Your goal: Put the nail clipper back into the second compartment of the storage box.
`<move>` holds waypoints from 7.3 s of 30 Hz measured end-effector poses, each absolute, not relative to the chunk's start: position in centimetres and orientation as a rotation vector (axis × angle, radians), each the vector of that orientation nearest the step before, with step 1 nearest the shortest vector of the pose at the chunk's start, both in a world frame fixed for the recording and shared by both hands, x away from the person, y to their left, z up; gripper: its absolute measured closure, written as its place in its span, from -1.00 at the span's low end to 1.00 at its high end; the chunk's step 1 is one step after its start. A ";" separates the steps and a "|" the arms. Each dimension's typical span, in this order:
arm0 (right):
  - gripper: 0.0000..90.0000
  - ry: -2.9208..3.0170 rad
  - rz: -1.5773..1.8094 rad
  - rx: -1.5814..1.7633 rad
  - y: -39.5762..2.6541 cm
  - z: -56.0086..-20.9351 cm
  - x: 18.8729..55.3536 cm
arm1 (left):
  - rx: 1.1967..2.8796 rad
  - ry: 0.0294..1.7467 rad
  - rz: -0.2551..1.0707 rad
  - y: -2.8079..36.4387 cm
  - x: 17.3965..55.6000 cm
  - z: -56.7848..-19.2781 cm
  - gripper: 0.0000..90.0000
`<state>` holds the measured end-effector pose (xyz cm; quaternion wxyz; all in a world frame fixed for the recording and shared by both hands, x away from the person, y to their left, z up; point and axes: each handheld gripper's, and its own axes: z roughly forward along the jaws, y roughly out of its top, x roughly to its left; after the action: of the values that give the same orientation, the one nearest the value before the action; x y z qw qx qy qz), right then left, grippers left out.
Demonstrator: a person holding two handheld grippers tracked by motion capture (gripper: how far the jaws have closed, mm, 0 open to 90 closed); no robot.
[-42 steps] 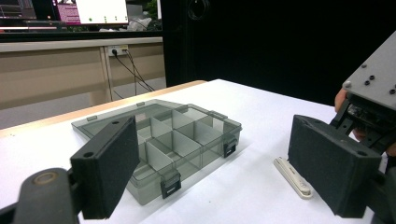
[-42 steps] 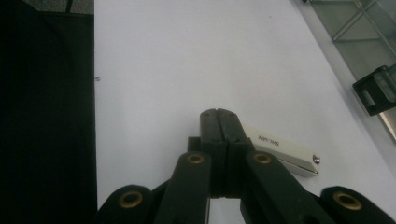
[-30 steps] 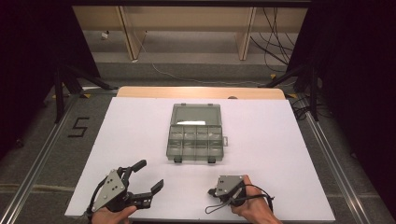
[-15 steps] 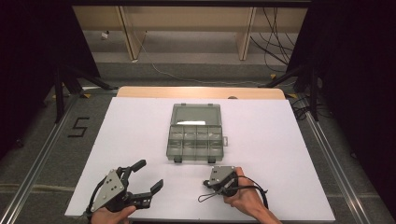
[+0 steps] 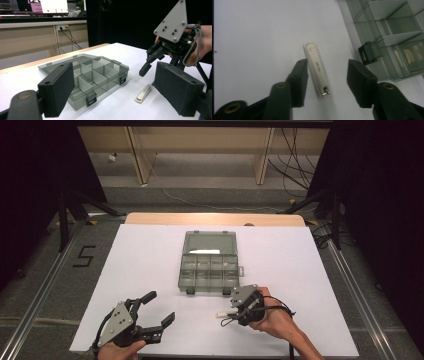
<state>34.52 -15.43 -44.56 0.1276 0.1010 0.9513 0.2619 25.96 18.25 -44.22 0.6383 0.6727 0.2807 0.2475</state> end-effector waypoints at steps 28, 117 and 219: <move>0.21 3.017 0.473 0.241 -13.2 -45.6 37.1 | 1.541 0.640 0.567 18.3 26.0 -44.2 -0.64; 0.72 2.552 1.063 0.835 -8.5 -40.9 46.5 | 1.536 0.639 0.579 18.5 26.1 -44.2 -0.64; -0.43 2.299 1.303 0.781 -14.1 -37.6 39.5 | 1.538 0.646 0.582 18.5 26.1 -44.3 -0.65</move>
<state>39.52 -14.08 -37.61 0.1919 0.2783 0.8187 0.4641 26.12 18.51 -44.28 0.6347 0.6727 0.2825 0.2544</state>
